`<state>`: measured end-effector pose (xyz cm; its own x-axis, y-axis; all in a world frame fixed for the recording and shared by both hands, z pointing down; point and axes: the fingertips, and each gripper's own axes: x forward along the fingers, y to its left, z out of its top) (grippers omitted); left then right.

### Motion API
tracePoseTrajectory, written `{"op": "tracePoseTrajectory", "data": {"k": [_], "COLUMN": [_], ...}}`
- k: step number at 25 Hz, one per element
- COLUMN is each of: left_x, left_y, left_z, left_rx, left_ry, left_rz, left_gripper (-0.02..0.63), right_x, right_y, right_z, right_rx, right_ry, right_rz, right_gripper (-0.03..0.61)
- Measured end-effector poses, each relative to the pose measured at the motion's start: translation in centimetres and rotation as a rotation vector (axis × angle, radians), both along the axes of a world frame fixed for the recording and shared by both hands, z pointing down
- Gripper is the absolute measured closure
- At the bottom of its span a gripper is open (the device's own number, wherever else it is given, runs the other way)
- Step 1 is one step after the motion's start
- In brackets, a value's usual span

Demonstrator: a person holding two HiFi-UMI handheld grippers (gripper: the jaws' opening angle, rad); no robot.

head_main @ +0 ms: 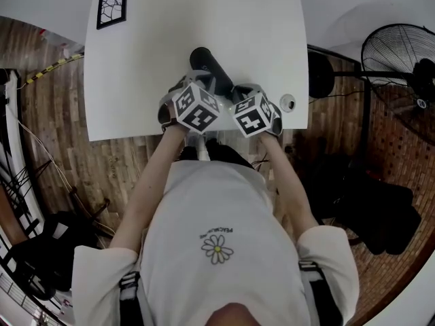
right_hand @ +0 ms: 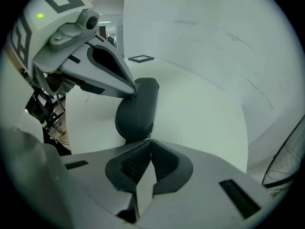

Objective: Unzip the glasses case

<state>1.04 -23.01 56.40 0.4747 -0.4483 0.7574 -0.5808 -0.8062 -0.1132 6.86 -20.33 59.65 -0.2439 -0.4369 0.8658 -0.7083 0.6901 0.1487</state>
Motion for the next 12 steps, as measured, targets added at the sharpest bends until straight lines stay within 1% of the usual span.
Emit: {"op": "tracePoseTrajectory", "data": {"k": [5,7,10,12], "left_x": [0.14,0.15,0.14,-0.04], "left_y": [-0.12,-0.17,-0.16,-0.18], "left_z": [-0.13,-0.2,-0.11,0.02], "left_rx": [0.003,0.002,0.003,-0.01], "left_ry": [0.008,0.011,0.023,0.033], "left_rz": [0.0,-0.006,-0.011,-0.018], "left_gripper": [0.603,0.603,0.603,0.603], "right_x": [-0.27,-0.31,-0.29,-0.4], "right_y": [-1.27,-1.31,-1.25,-1.24], "right_z": [0.32,0.43,0.61,0.62], "right_rx": [0.007,-0.003,-0.005,-0.013], "right_ry": [0.007,-0.001,-0.001,-0.035], "right_rz": [-0.195,-0.218,-0.218,-0.211], "right_gripper": [0.571,0.571,0.571,0.571]}}
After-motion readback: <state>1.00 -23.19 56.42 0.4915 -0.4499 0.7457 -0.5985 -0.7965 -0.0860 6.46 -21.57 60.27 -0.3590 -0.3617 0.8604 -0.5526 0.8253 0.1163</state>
